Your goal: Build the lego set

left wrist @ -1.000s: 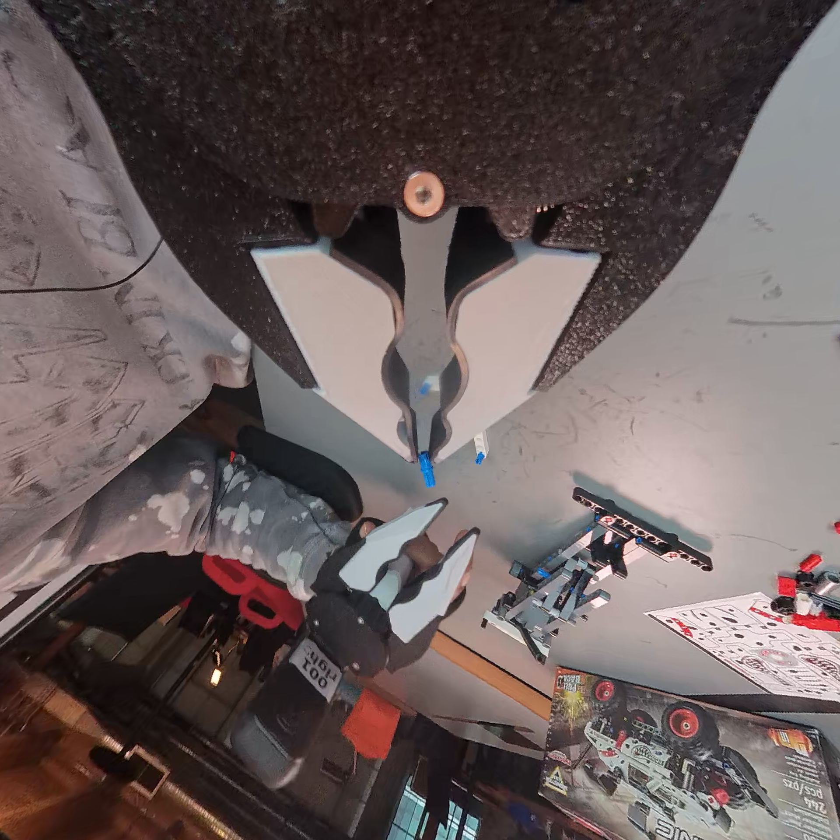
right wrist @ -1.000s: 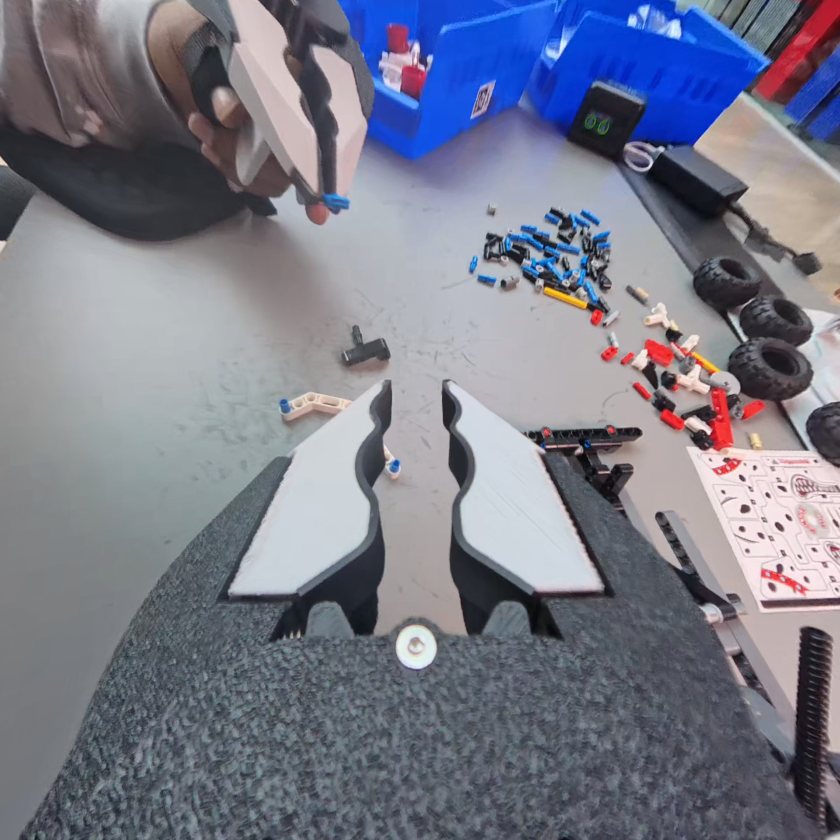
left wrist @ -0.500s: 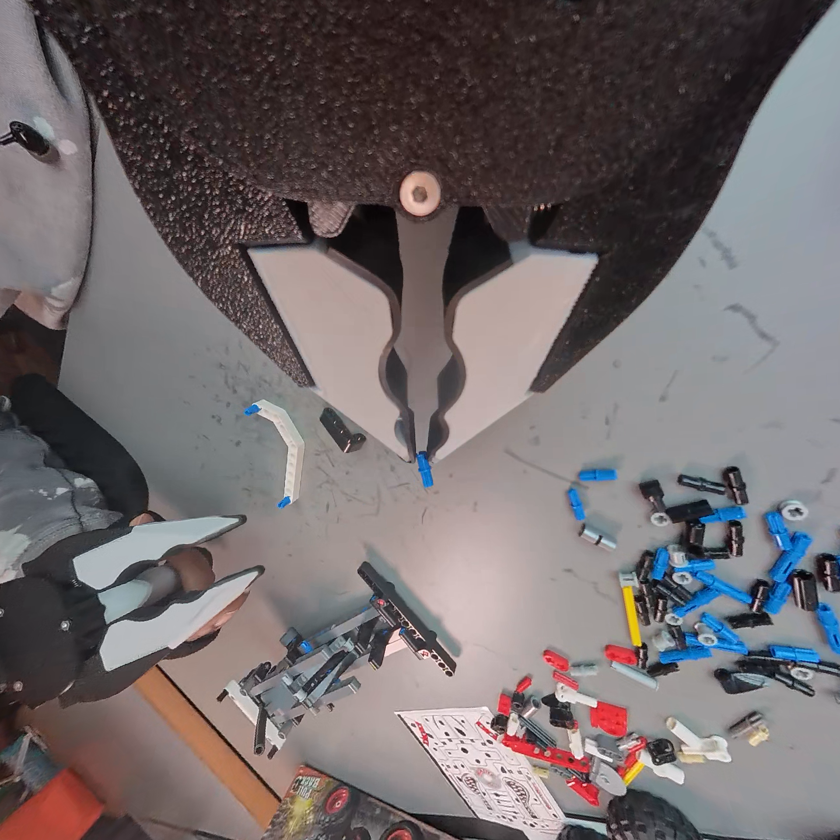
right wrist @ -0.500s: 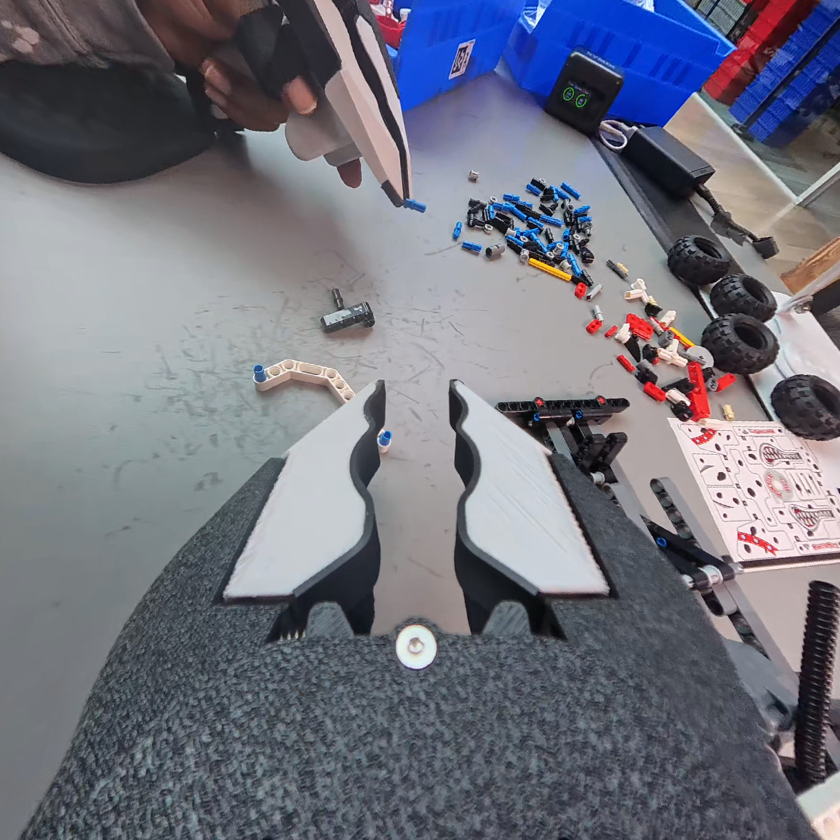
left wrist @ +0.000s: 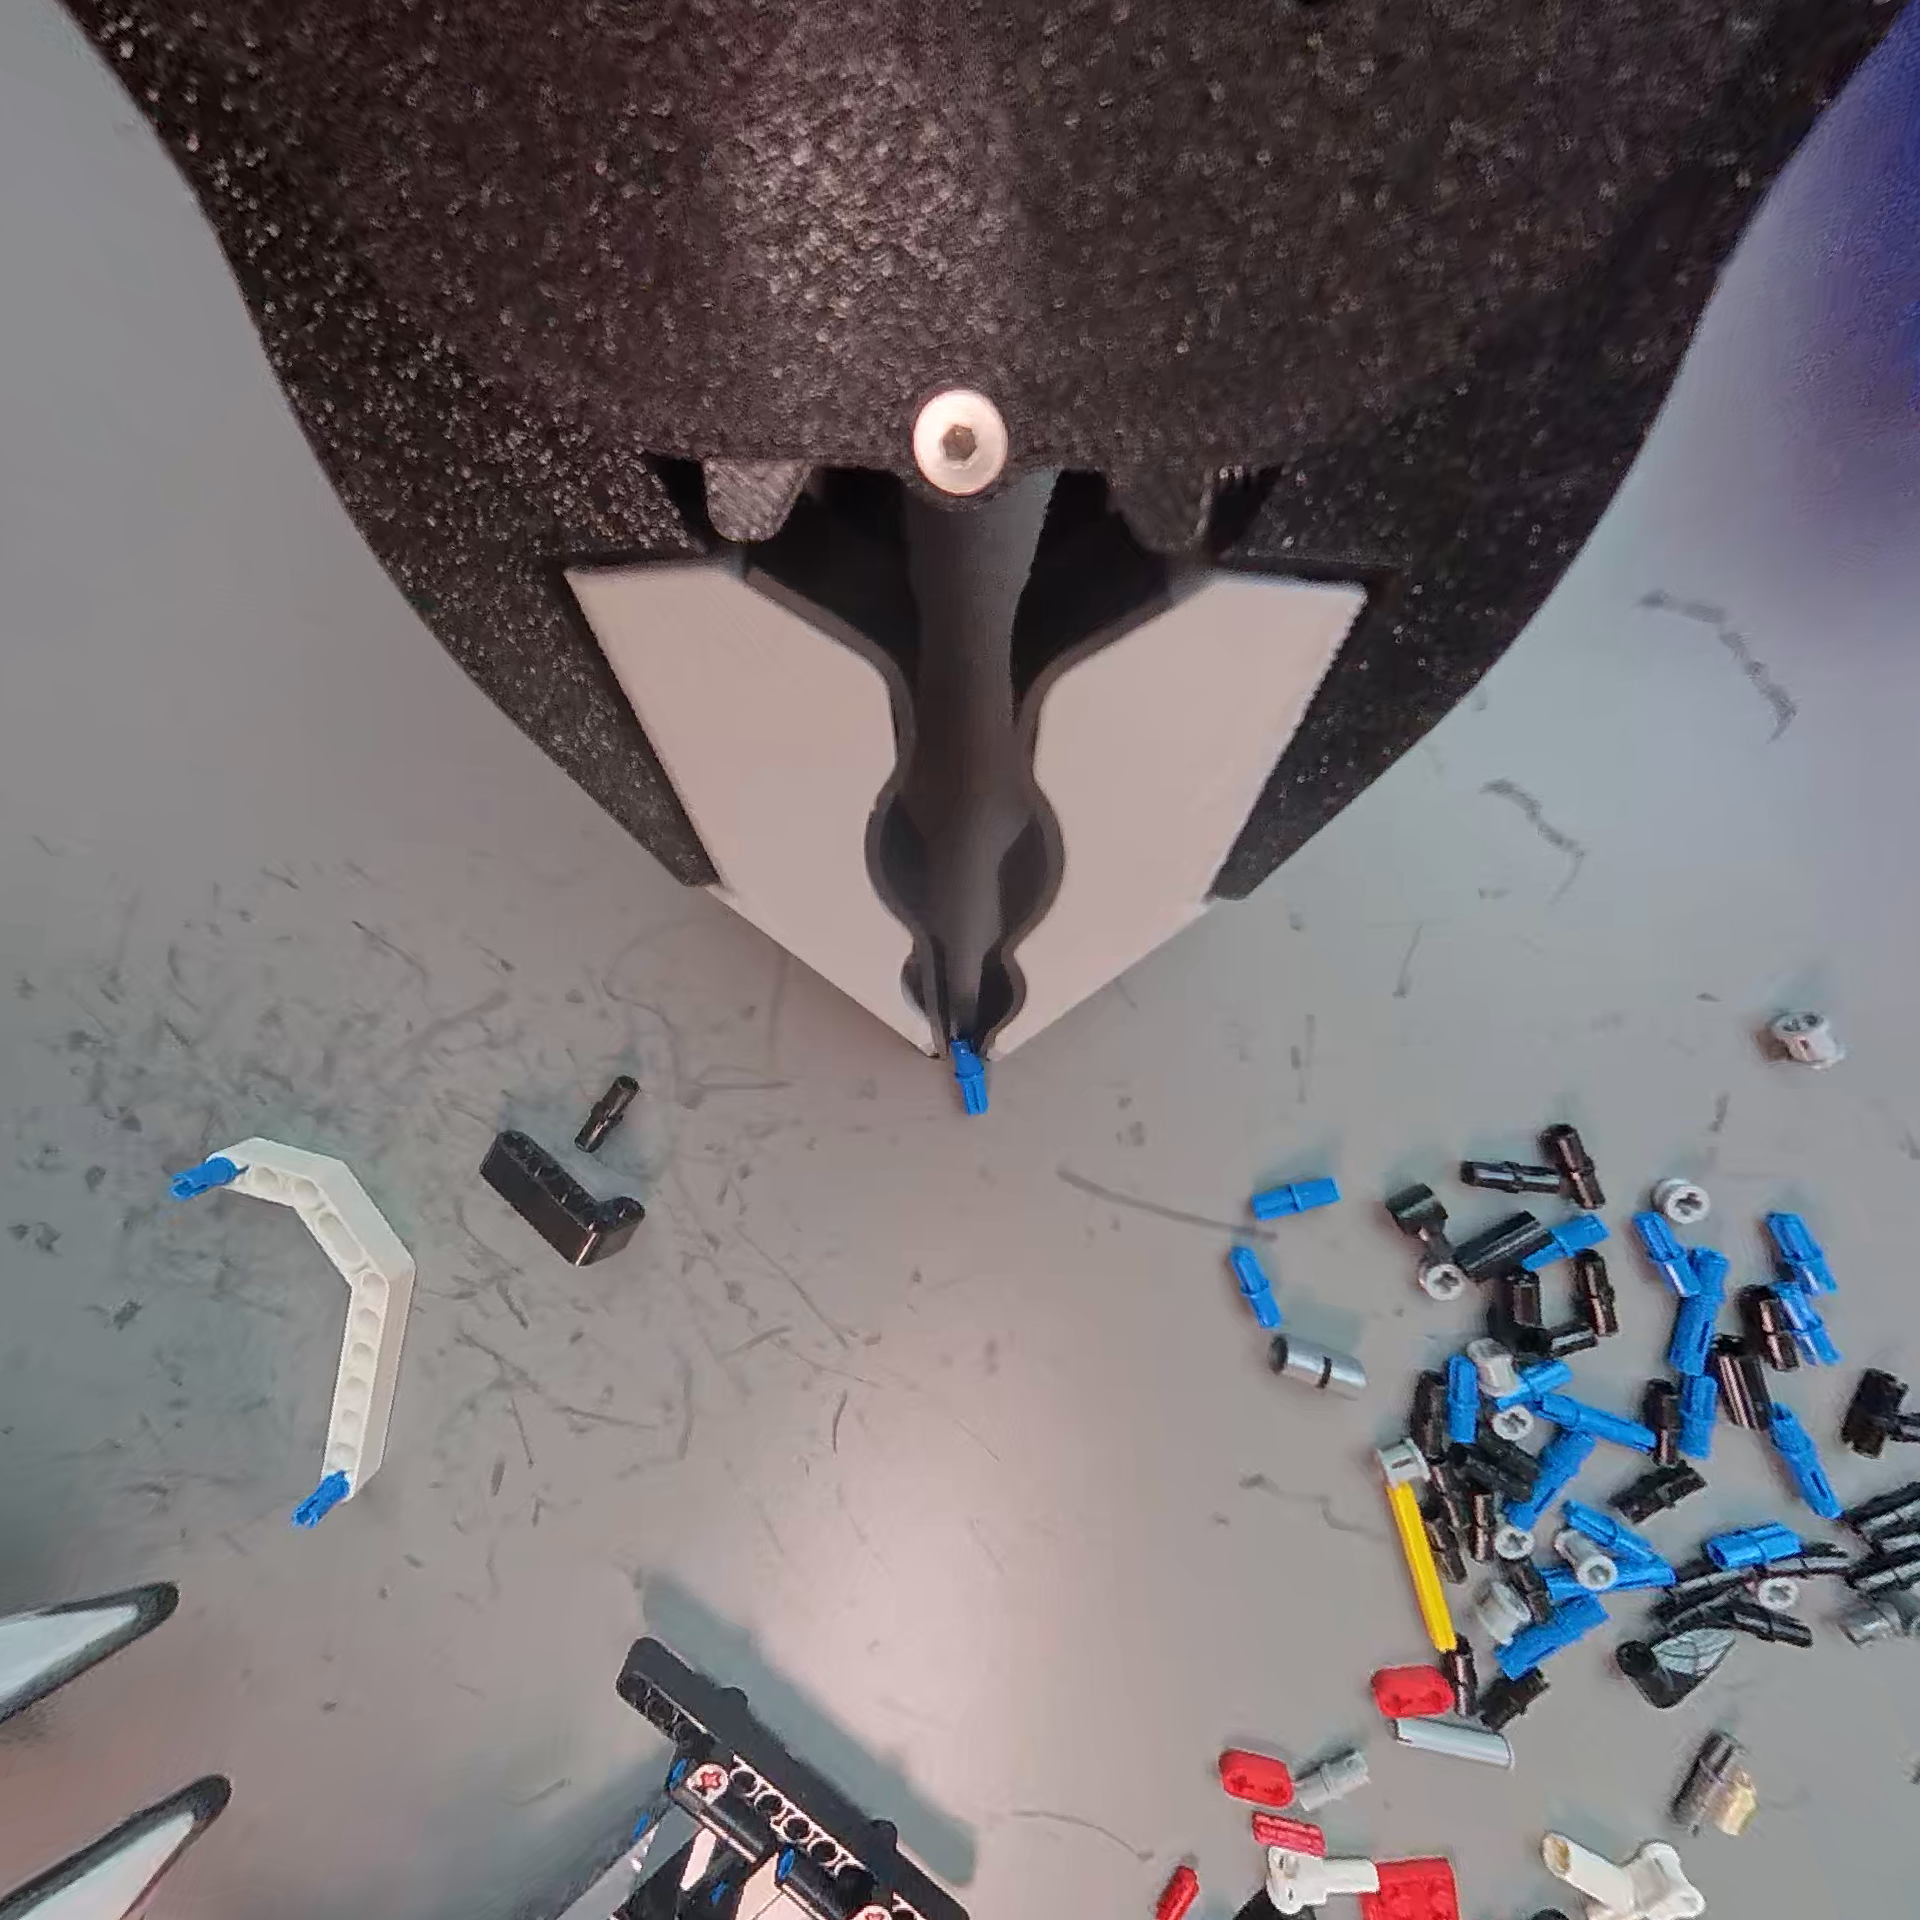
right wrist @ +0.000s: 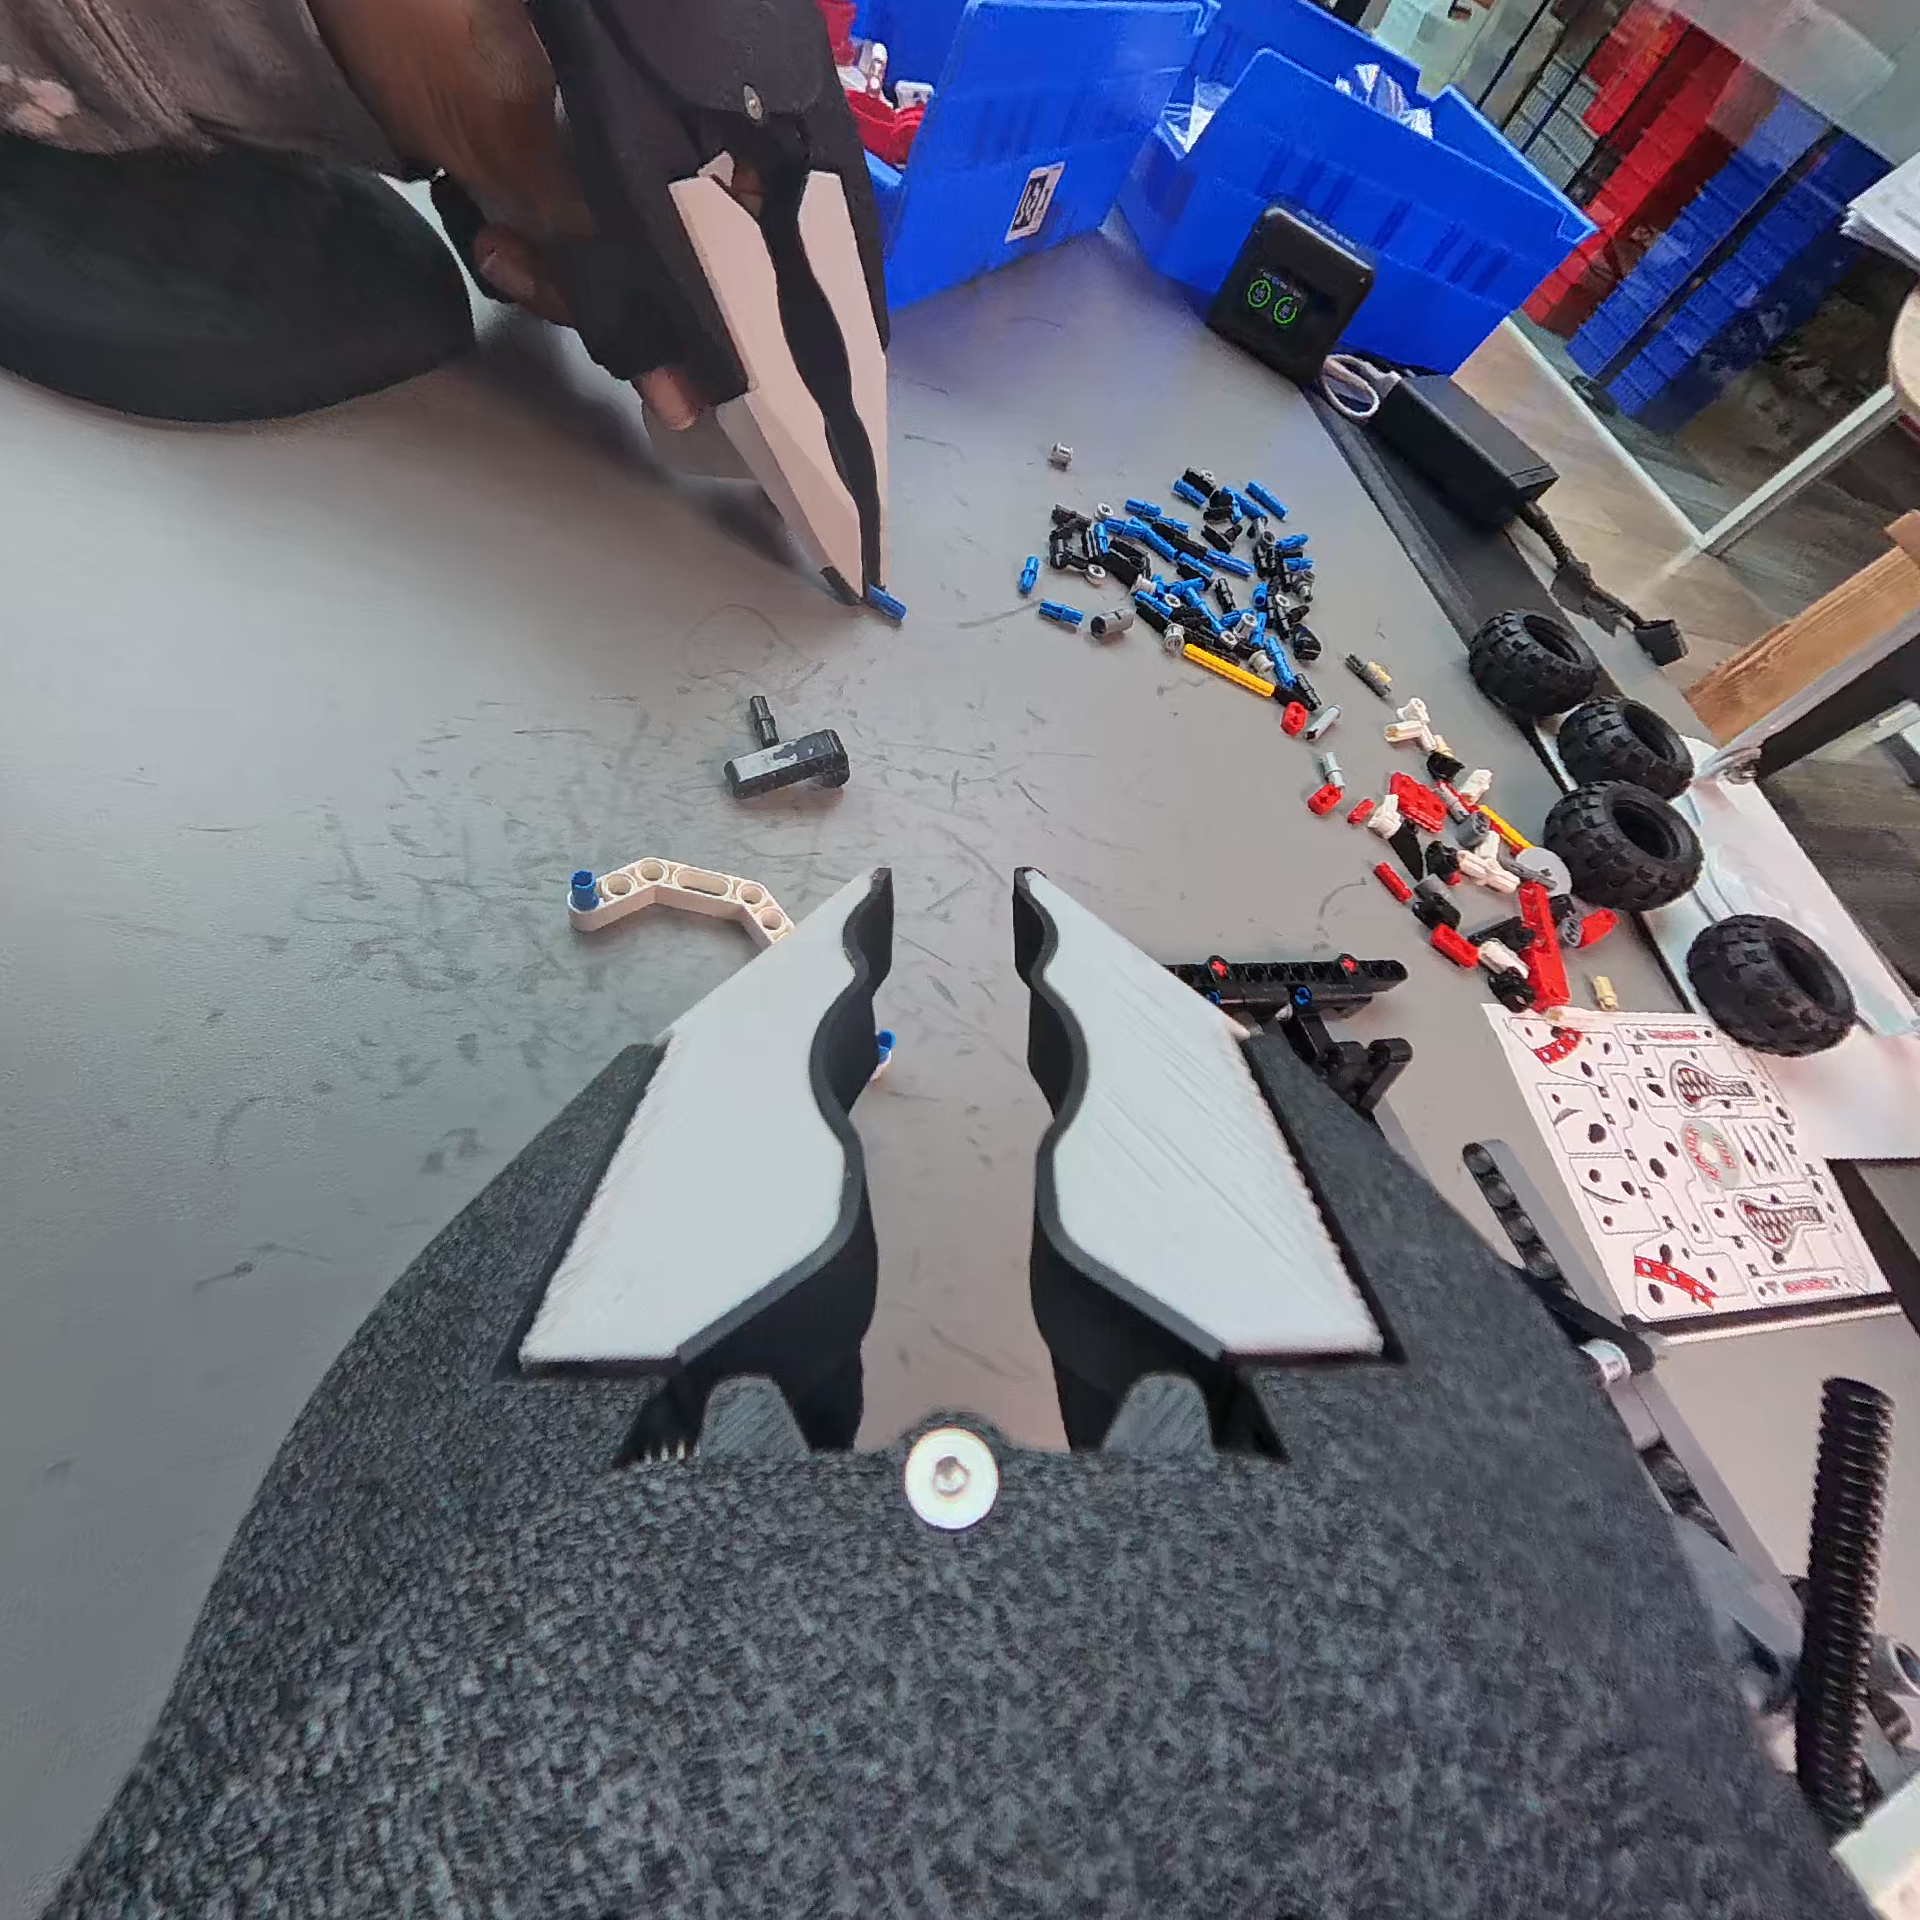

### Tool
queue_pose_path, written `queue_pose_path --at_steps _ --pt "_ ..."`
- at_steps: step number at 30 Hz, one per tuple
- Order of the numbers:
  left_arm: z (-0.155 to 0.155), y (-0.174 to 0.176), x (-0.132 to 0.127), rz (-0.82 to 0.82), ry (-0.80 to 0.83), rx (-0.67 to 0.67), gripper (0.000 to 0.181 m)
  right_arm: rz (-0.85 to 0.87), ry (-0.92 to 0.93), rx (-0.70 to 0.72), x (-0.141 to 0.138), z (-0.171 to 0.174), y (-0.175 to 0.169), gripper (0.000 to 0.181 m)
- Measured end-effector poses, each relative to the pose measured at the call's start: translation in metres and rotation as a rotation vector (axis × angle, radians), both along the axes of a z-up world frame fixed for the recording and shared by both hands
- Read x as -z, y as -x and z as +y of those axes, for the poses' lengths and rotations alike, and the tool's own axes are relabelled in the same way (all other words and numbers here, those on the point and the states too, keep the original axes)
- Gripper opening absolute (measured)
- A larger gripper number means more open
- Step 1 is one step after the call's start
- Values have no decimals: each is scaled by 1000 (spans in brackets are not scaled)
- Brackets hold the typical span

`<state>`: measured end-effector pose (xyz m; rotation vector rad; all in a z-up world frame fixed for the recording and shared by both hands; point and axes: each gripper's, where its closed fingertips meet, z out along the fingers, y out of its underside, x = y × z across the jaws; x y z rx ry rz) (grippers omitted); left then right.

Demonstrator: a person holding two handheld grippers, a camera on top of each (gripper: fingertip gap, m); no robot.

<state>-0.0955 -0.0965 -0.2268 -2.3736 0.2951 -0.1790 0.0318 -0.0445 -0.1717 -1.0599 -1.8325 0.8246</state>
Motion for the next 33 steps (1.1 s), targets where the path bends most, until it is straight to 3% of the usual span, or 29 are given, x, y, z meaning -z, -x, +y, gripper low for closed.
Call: queue_pose_path --at_steps 33 --pt "-12 -6 -1 -31 -5 87 20 3 8 20 4 7 -2 21"
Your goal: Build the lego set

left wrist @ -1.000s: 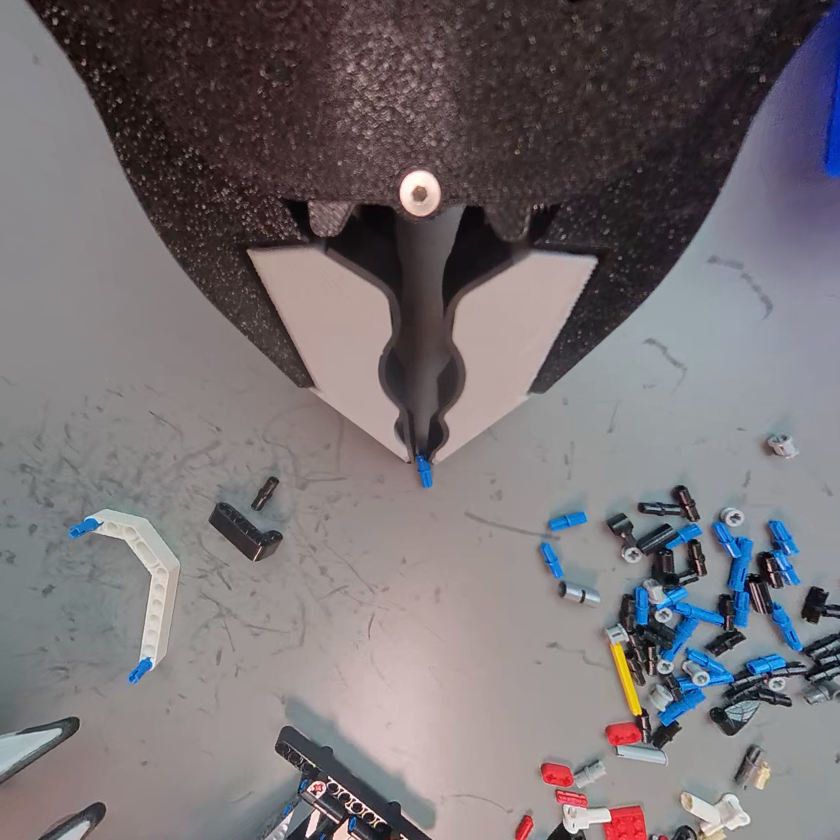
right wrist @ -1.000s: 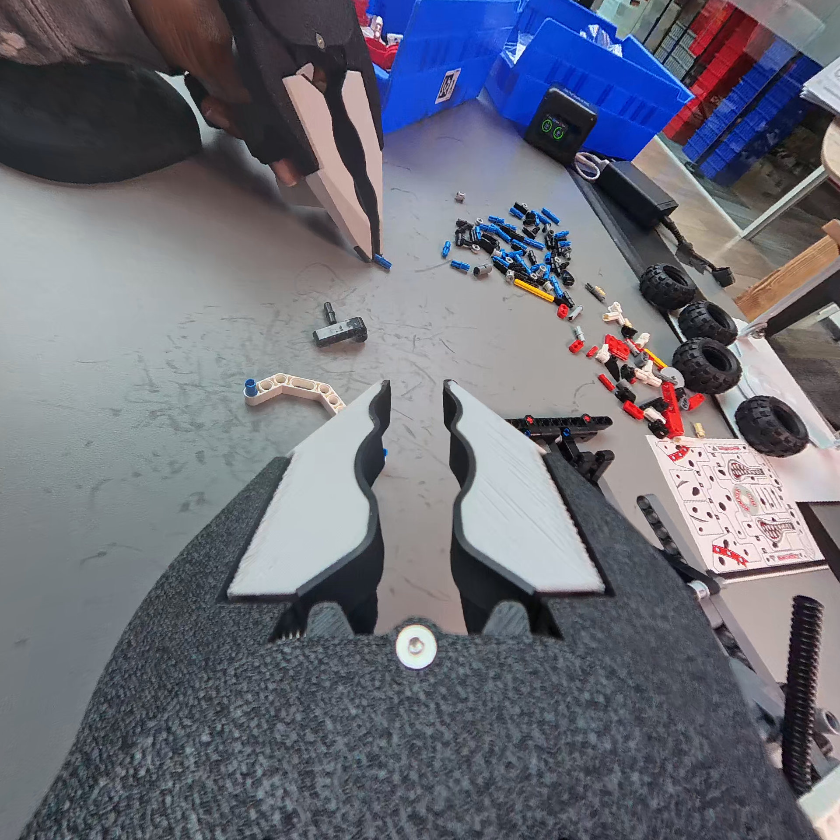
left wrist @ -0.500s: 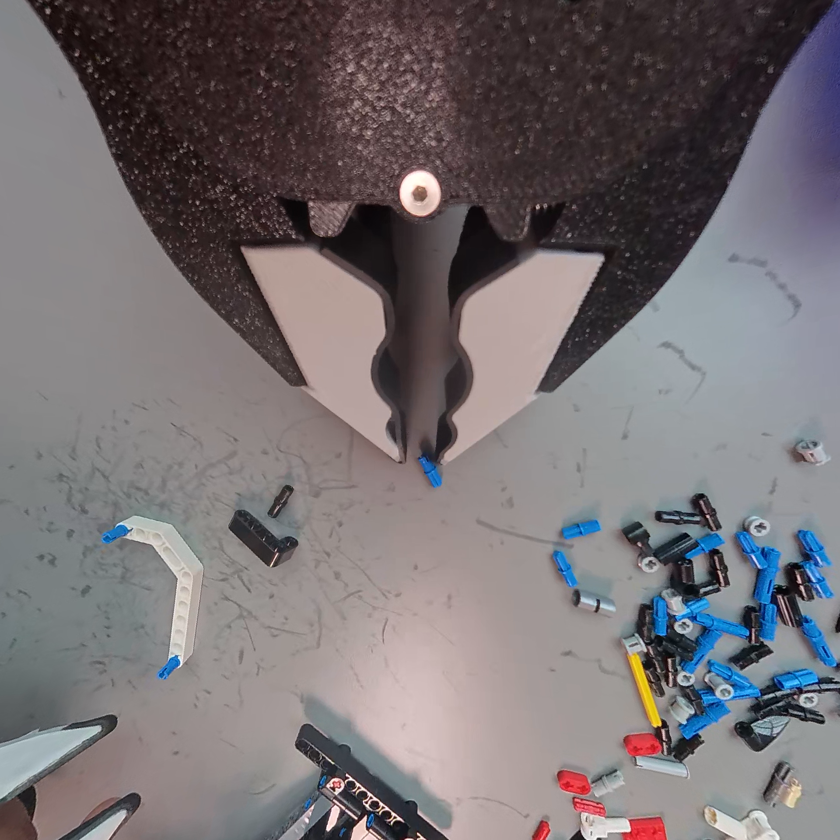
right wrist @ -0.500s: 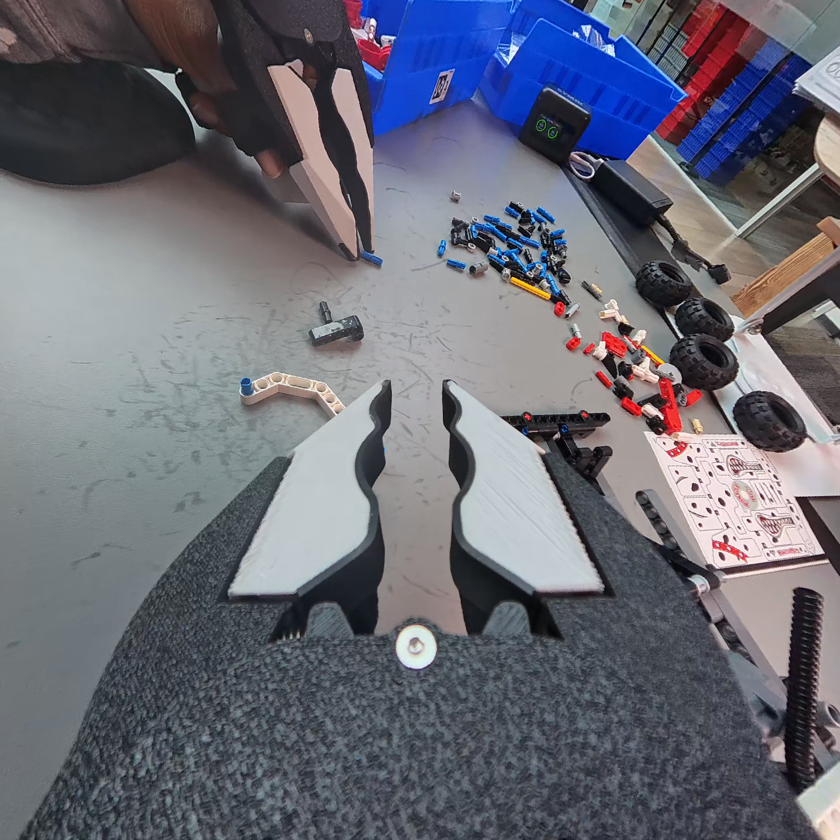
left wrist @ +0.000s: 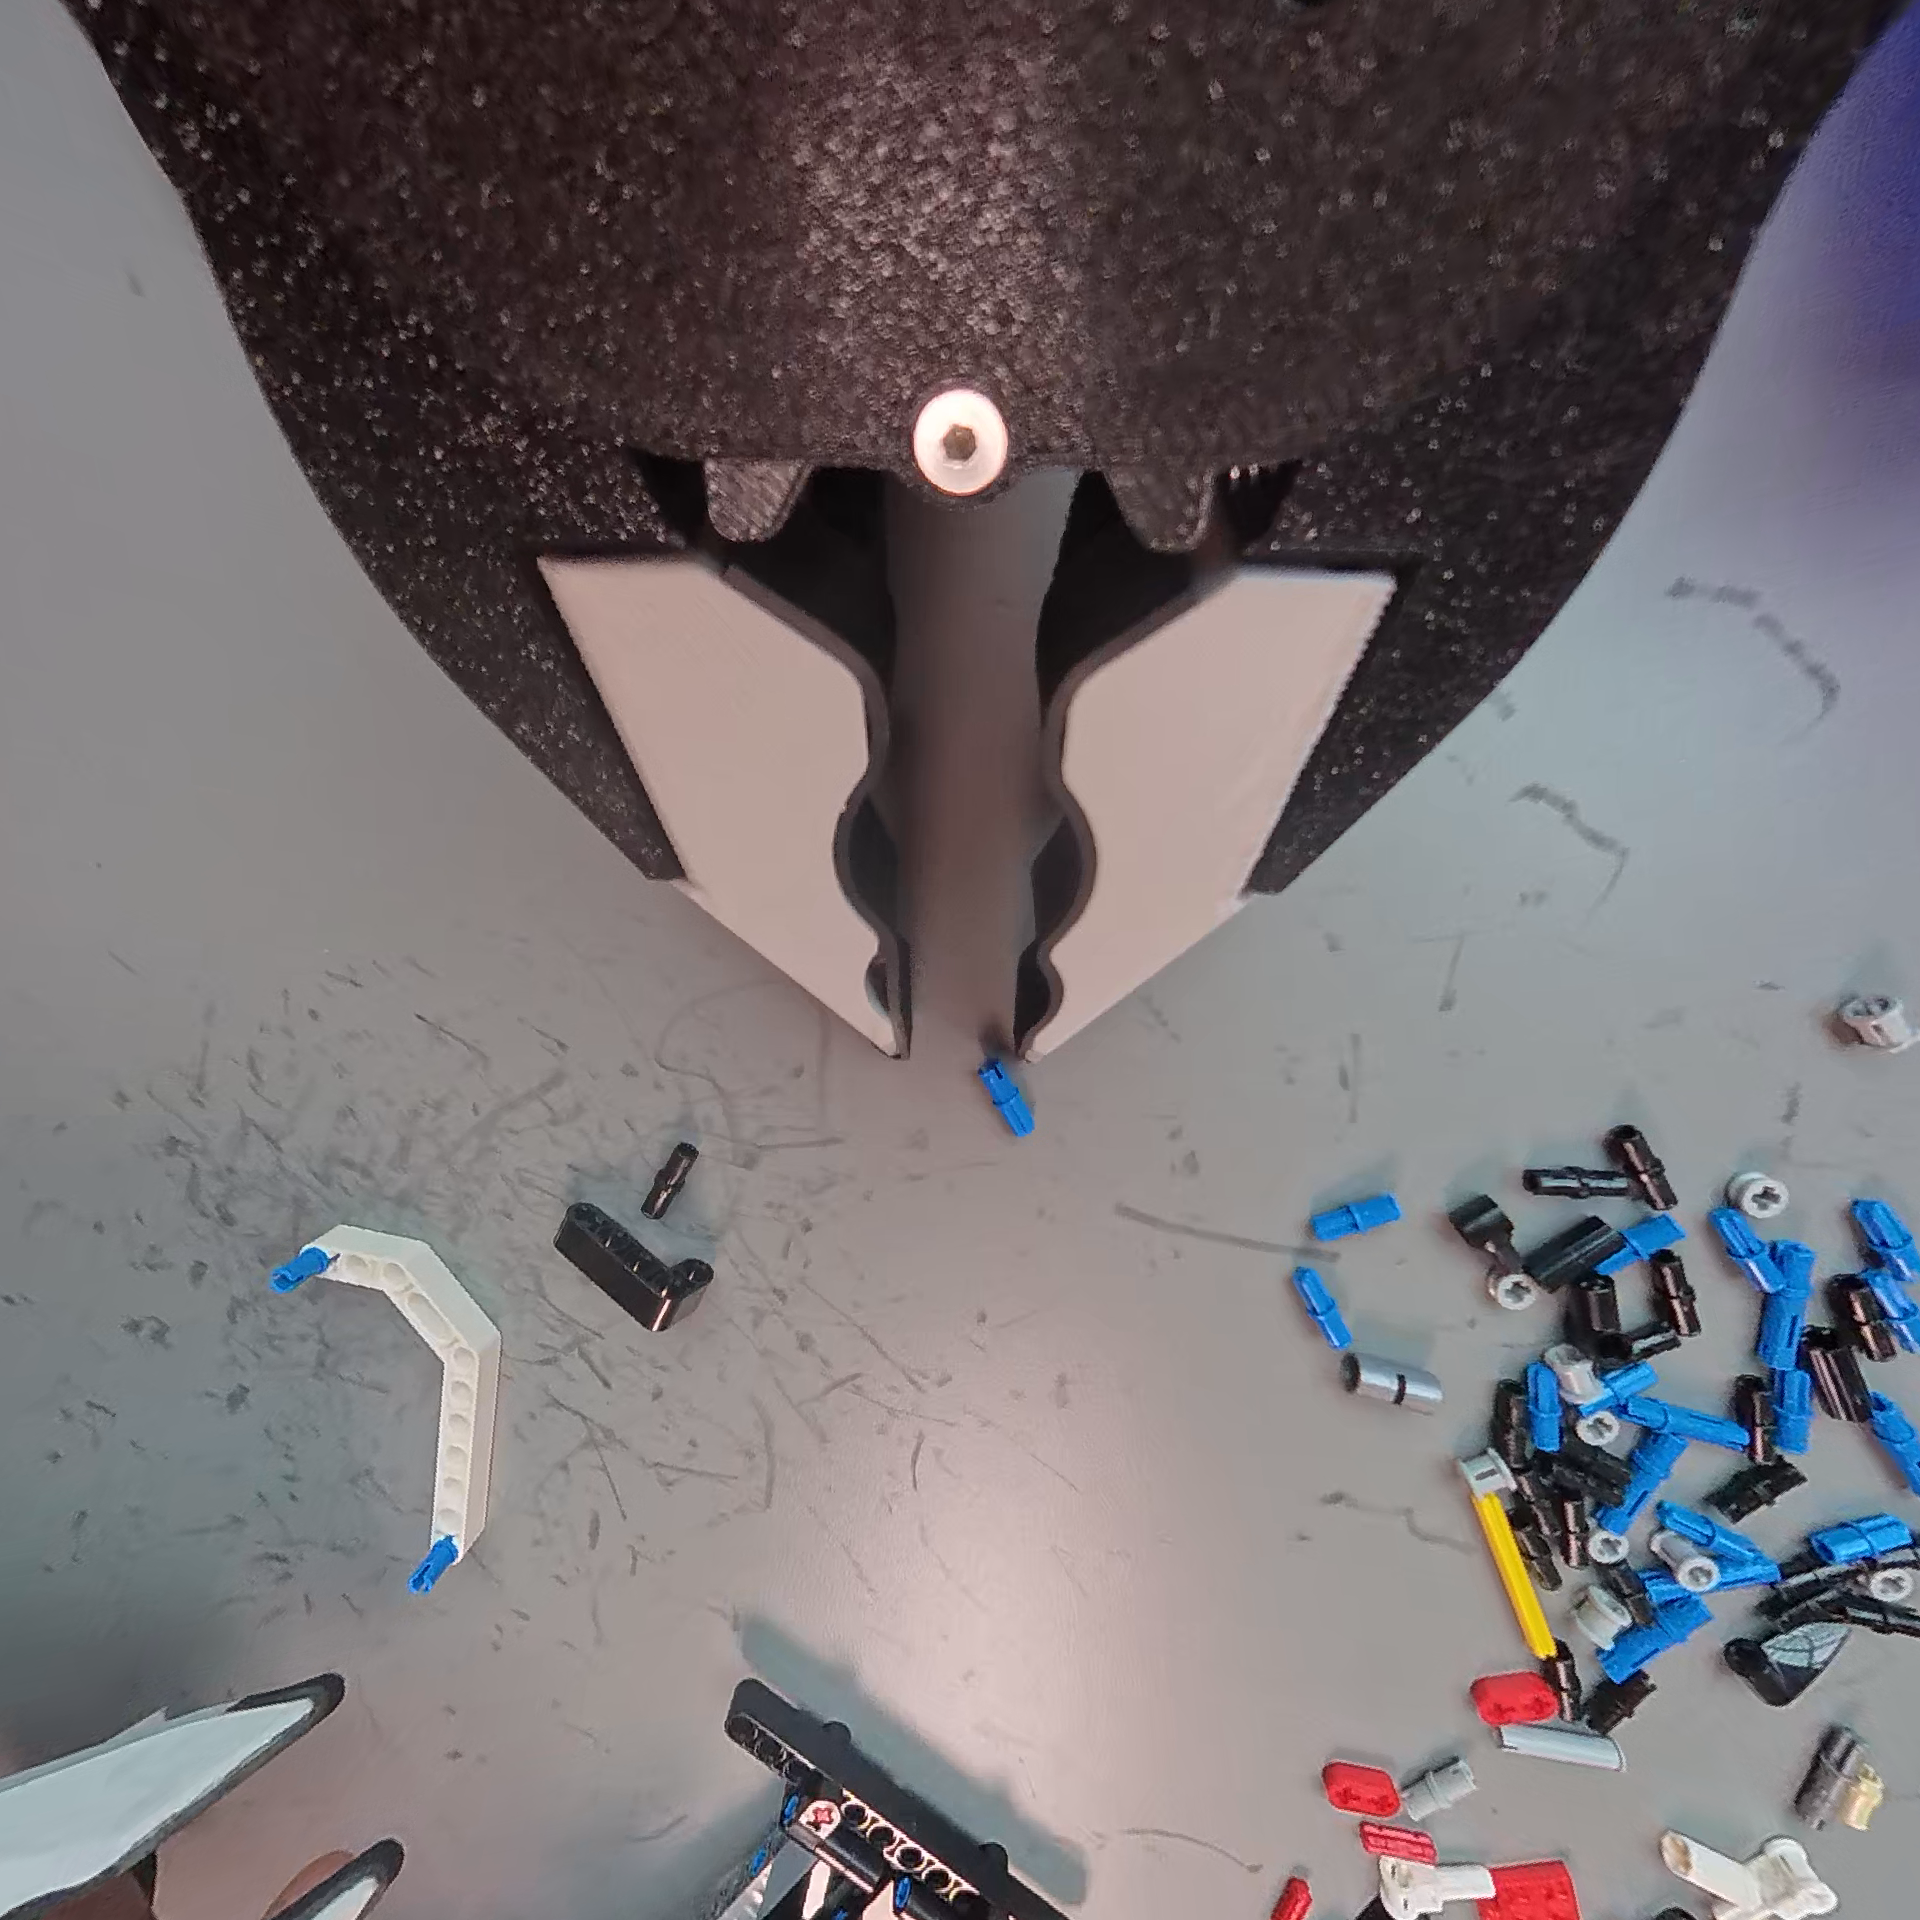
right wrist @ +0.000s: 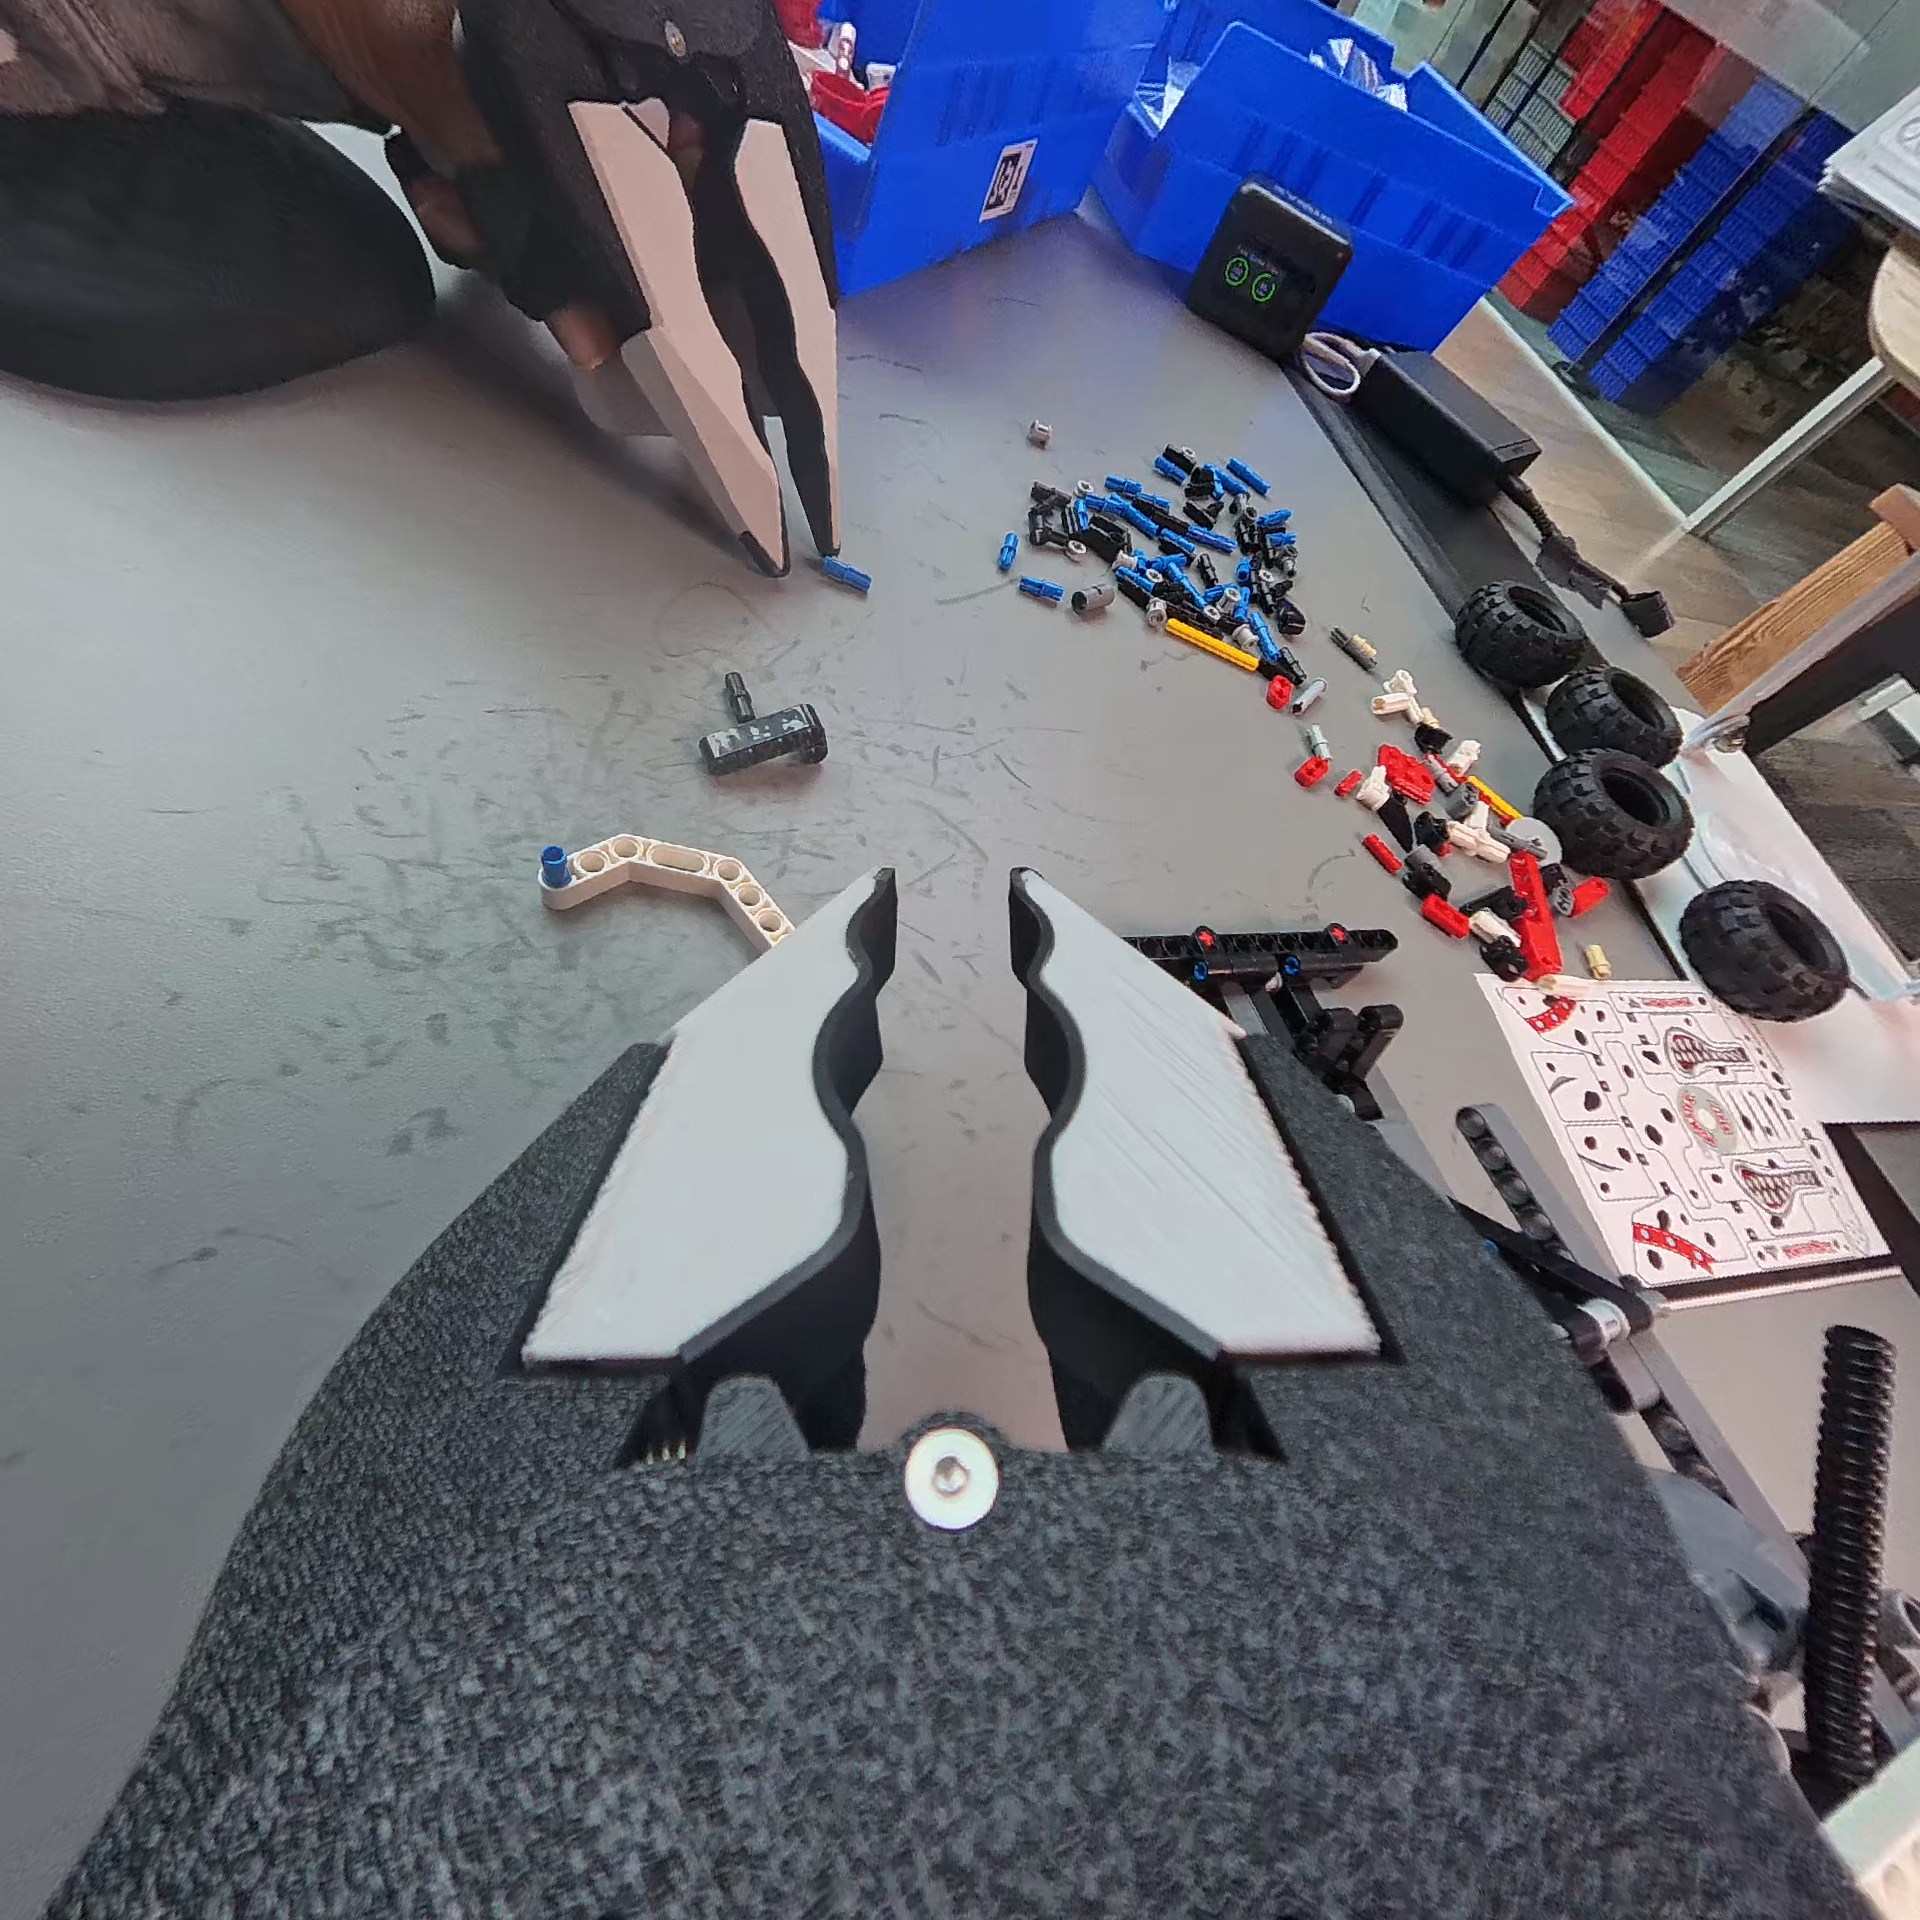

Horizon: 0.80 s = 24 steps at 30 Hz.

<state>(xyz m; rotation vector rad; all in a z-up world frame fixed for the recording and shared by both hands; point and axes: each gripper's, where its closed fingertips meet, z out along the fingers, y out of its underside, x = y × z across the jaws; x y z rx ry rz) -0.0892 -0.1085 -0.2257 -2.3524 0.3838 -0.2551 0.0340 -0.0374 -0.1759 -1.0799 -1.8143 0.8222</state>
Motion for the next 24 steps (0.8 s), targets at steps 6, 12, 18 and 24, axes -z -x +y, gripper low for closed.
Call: queue_pose_path --at_steps 6,12,18,24 --pt "1 1 -3 11 -21 5 26 -1 -3 0 1 1 0 21" --pt "5 0 -19 -17 -105 10 27 6 12 13 -1 4 0 21" --pt "2 -17 -32 -7 -185 120 26 10 3 9 -1 2 0 21" --pt "-4 -53 -15 58 -157 292 21 9 34 11 0 3 1 20"
